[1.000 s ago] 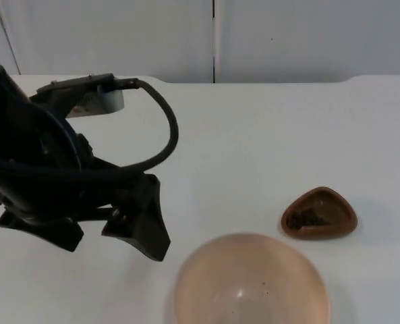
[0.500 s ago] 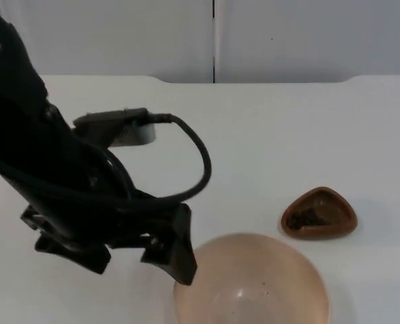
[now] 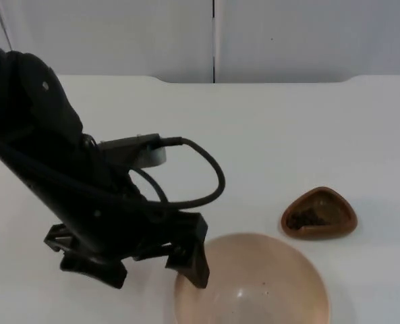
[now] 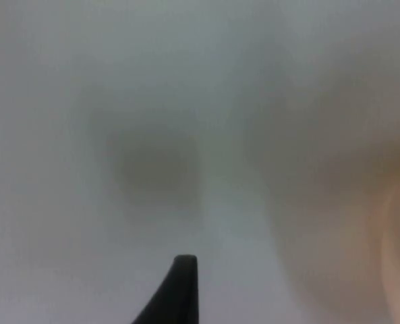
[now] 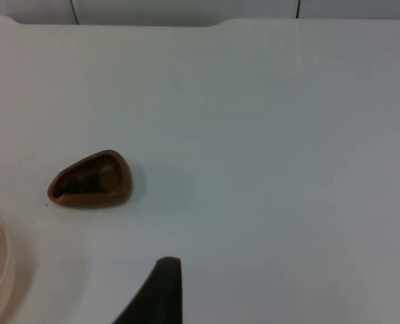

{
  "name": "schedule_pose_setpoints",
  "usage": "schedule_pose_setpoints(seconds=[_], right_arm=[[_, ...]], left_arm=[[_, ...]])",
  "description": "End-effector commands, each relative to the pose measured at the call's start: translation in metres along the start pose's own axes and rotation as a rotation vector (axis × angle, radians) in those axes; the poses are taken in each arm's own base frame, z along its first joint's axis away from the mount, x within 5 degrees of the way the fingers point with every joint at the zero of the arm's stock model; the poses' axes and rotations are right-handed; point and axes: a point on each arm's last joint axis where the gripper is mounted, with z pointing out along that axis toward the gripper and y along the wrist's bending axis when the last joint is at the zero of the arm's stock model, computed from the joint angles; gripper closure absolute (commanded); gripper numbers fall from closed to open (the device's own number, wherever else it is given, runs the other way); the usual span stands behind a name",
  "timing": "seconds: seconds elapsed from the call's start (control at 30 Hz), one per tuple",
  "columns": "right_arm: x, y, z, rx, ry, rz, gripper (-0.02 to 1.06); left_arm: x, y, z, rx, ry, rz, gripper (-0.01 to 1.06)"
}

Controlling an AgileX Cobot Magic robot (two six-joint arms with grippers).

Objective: Pick up the bowl with the left hand and pour the coffee beans from the cup into the bowl with the right hand.

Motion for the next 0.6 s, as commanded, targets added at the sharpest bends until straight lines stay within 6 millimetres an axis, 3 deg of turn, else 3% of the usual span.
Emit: schedule_pose_setpoints(seconds=[0.0,0.37,0.47,0.53,0.57], right_arm=[[-0.0005,0.0001,-0.0004,0.007,-0.010,-0.004,-0.01],[-0.0005,0.0001,-0.0004,0.007,-0.010,-0.004,-0.01],[-0.0005,0.0001,-0.0004,0.007,-0.010,-0.004,-0.01],[-0.0005,0.0001,-0.0004,0.007,-0.010,-0.006,-0.01],[-0.0005,0.0001,-0.0004,0.007,-0.010,-0.006,-0.01]], left_arm=[[-0.0046,-0.0023,0.0028,0.013,-0.027,-0.024,0.14],[-0.0075,0.0019,0.0107,-0.005,-0.050,-0.049,0.15],[-0.0081,0.0022,0.0107,-0.008,-0.056,-0.041,0.23],[-0.0085,0.0023,0.0107,-0.010,-0.061,-0.041,0.38],[-0.0085,0.0023,0.0107,-0.010,-0.061,-0.041,0.38]])
